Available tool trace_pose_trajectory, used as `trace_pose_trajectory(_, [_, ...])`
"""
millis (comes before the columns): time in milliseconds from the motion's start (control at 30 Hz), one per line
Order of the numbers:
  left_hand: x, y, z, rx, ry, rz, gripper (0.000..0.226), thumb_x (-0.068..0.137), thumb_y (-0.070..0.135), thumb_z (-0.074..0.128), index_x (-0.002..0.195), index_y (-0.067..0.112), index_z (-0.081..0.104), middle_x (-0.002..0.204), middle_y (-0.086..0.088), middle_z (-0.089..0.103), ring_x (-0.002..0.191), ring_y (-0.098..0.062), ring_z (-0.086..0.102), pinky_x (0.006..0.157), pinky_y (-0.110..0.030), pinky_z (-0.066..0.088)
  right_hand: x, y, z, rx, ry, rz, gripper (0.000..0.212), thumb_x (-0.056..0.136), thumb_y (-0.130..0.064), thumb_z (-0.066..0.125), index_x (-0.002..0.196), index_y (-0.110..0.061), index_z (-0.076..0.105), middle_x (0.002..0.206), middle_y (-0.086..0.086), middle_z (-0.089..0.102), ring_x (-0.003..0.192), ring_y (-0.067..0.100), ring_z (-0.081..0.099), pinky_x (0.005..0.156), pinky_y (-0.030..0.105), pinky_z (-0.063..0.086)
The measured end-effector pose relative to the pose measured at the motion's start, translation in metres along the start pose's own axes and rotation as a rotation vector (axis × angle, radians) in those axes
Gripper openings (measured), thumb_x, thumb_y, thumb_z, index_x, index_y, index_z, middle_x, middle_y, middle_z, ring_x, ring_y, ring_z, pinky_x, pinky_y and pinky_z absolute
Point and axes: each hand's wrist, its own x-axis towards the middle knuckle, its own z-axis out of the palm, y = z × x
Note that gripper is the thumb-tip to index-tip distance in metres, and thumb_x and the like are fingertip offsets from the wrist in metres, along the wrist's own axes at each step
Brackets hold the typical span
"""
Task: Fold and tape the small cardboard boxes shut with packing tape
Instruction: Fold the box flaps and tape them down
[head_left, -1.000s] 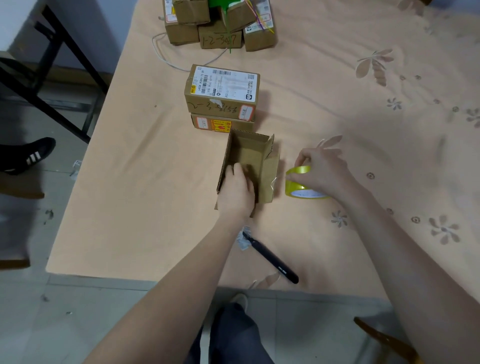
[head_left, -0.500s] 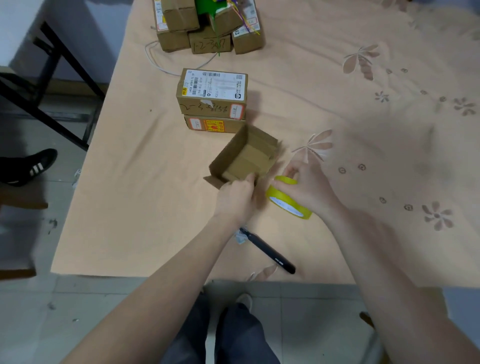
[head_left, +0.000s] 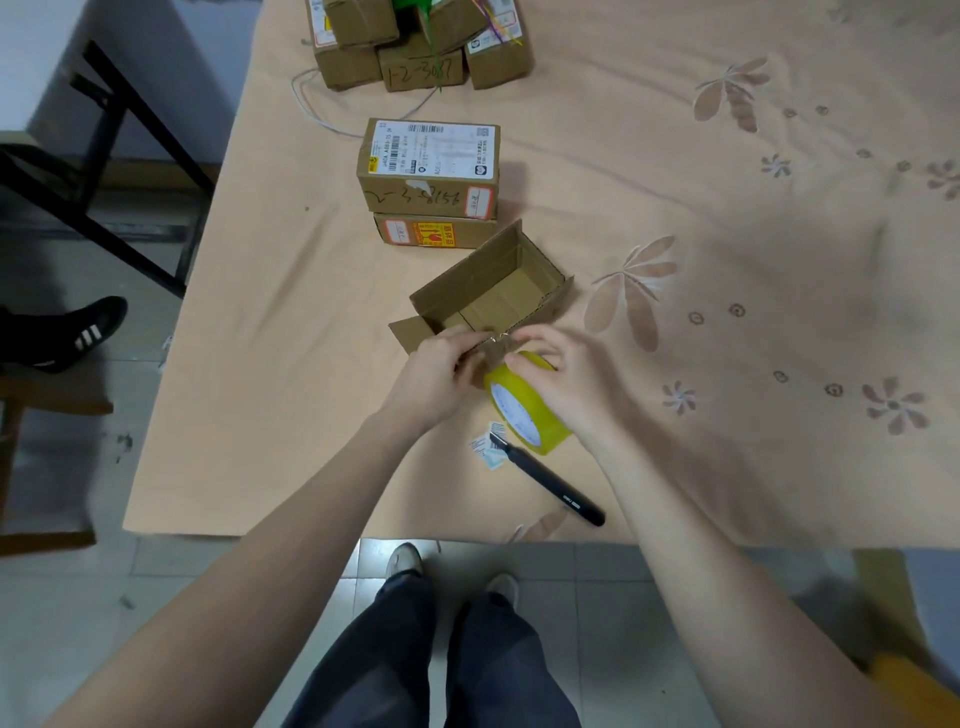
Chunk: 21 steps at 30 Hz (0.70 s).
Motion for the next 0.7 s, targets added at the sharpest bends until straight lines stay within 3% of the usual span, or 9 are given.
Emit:
trace_pose_trajectory(133, [0.002,-0.008,-0.008,0.026,-0.044,0.040,0.027,0.089,-0.004,0.048,0.105,0.008,0.066,0.084,0.006,0.053,0.082,-0.020,0.052,0.071,-0.027,0.038,0.002,0.001,0.008,0.077,0.016,-0.009,0.013,0.082,-0.016,0.069,0.094,-0.022,0.068,0.082,-0.013,0.063,0.092,0.022,0.064,0.082,0.029,0.049])
trace_pose_trajectory(233, [0.003,-0.011,-0.017,-0.004,-0.139,0.034,0.032,0.088,-0.001,0.049,0.114,0.011,0.065,0.087,0.009,0.056,0.081,-0.015,0.051,0.071,-0.026,0.038,0.001,0.004,0.015,0.100,0.061,-0.007,0.010,0.081,-0.017,0.070,0.088,-0.024,0.068,0.082,-0.011,0.065,0.090,0.020,0.064,0.080,0.025,0.049])
trace_pose_trajectory(367, [0.007,-0.009,-0.025,-0.130,-0.243,-0.127,0.046,0.082,0.027,0.035,0.117,0.024,0.065,0.102,0.011,0.058,0.095,-0.007,0.051,0.082,-0.021,0.040,0.003,0.005,0.027,0.153,0.124,0.052,0.013,0.080,-0.019,0.073,0.092,-0.023,0.069,0.093,0.000,0.070,0.095,0.017,0.064,0.079,0.015,0.048])
trace_pose_trajectory(433, [0.008,-0.007,-0.023,-0.185,-0.210,-0.195,0.043,0.086,0.046,0.033,0.094,0.029,0.072,0.091,0.013,0.062,0.086,-0.004,0.053,0.080,-0.021,0.043,0.003,0.003,0.030,0.149,0.120,0.087,0.024,0.081,-0.020,0.071,0.104,-0.013,0.071,0.103,0.001,0.071,0.100,0.016,0.065,0.090,0.024,0.051])
trace_pose_trajectory(500, [0.008,-0.005,-0.019,-0.152,-0.134,-0.152,0.040,0.092,0.055,0.042,0.068,0.035,0.066,0.070,0.015,0.059,0.069,-0.004,0.052,0.066,-0.021,0.041,0.001,0.003,0.031,0.143,0.100,0.092,0.026,0.082,-0.024,0.069,0.105,-0.013,0.072,0.098,0.004,0.073,0.094,0.017,0.067,0.091,0.041,0.052])
trace_pose_trajectory(567, [0.008,-0.004,-0.016,-0.101,-0.085,-0.088,0.029,0.093,0.049,0.051,0.075,0.037,0.070,0.068,0.019,0.062,0.067,-0.003,0.054,0.061,-0.017,0.040,0.000,0.001,0.031,0.107,0.102,0.071,0.022,0.081,-0.030,0.066,0.095,-0.015,0.072,0.085,0.009,0.072,0.082,0.024,0.065,0.084,0.048,0.052])
trace_pose_trajectory(633, [0.010,-0.002,-0.017,-0.029,-0.087,-0.084,0.026,0.091,0.046,0.055,0.093,0.029,0.074,0.080,0.011,0.070,0.076,-0.010,0.060,0.068,-0.026,0.047,0.000,0.000,0.031,0.084,0.107,0.066,0.024,0.080,-0.035,0.064,0.096,-0.019,0.073,0.083,0.009,0.071,0.084,0.028,0.065,0.082,0.049,0.052])
trace_pose_trajectory(700, [0.014,0.001,-0.021,0.051,-0.136,-0.082,0.029,0.094,0.042,0.053,0.090,0.021,0.072,0.077,-0.003,0.069,0.074,-0.020,0.059,0.071,-0.035,0.049,0.000,-0.001,0.030,0.074,0.094,0.078,0.026,0.081,-0.036,0.065,0.101,-0.021,0.074,0.087,0.006,0.073,0.089,0.027,0.066,0.084,0.047,0.052])
